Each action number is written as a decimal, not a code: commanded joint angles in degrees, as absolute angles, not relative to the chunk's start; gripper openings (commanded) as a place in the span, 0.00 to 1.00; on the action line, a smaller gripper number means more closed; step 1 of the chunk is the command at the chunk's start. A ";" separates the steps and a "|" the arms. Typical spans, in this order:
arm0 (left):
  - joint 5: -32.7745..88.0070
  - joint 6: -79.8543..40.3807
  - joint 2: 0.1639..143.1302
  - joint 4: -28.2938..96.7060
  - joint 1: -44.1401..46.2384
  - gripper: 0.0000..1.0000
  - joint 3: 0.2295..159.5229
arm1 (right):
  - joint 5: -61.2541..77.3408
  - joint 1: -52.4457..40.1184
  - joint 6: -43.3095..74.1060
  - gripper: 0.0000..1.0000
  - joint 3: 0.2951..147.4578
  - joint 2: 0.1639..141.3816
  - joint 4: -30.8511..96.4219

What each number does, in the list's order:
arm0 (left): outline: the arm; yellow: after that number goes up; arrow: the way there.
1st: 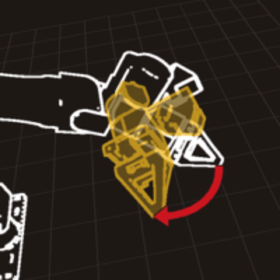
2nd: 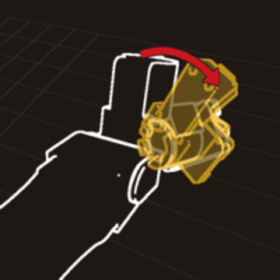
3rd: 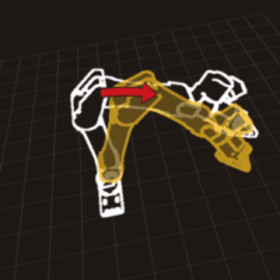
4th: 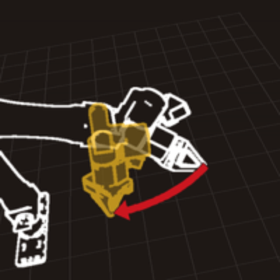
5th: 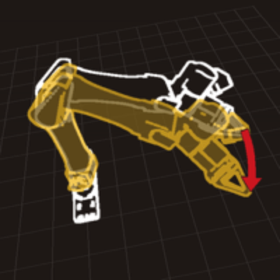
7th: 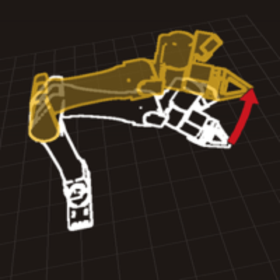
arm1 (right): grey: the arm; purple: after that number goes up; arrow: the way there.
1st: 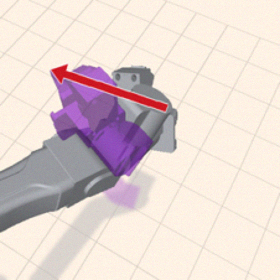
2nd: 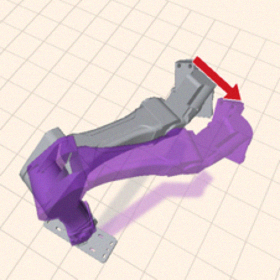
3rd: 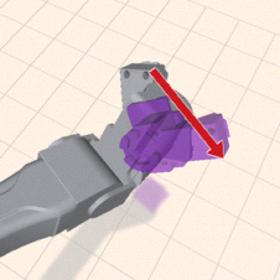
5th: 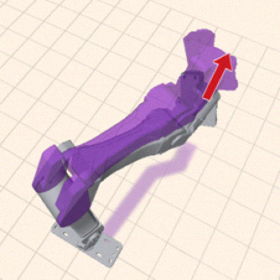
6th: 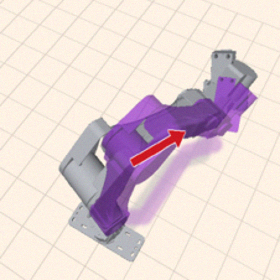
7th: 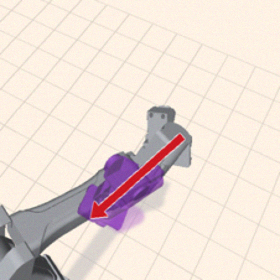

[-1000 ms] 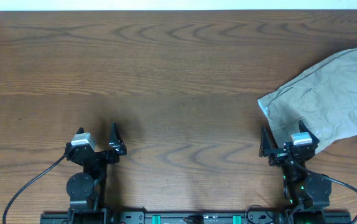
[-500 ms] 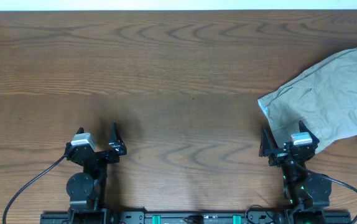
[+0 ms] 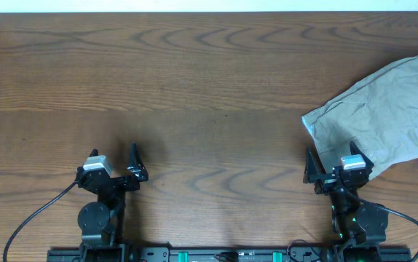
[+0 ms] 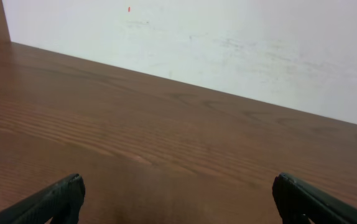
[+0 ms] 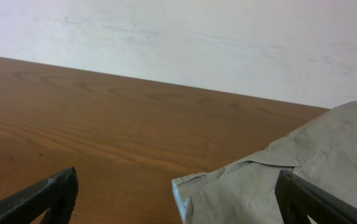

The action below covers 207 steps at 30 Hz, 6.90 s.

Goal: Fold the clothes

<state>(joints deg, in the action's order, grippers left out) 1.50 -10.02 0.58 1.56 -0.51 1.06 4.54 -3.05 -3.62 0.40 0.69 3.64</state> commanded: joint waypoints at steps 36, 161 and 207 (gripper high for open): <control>0.80 -8.82 0.23 4.05 -0.30 0.98 0.23 | 4.95 -2.26 -3.70 0.99 0.32 0.34 3.88; 17.34 -22.76 9.98 24.84 -0.30 0.98 20.25 | 11.46 38.28 17.74 0.99 36.80 47.90 48.34; 17.37 -22.76 9.98 24.84 -0.30 0.98 20.25 | 11.81 31.46 28.71 0.84 31.59 79.75 29.98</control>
<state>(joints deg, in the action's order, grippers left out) 16.58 -23.31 10.44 25.08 -0.51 20.53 16.03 33.89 24.47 32.40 78.02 29.87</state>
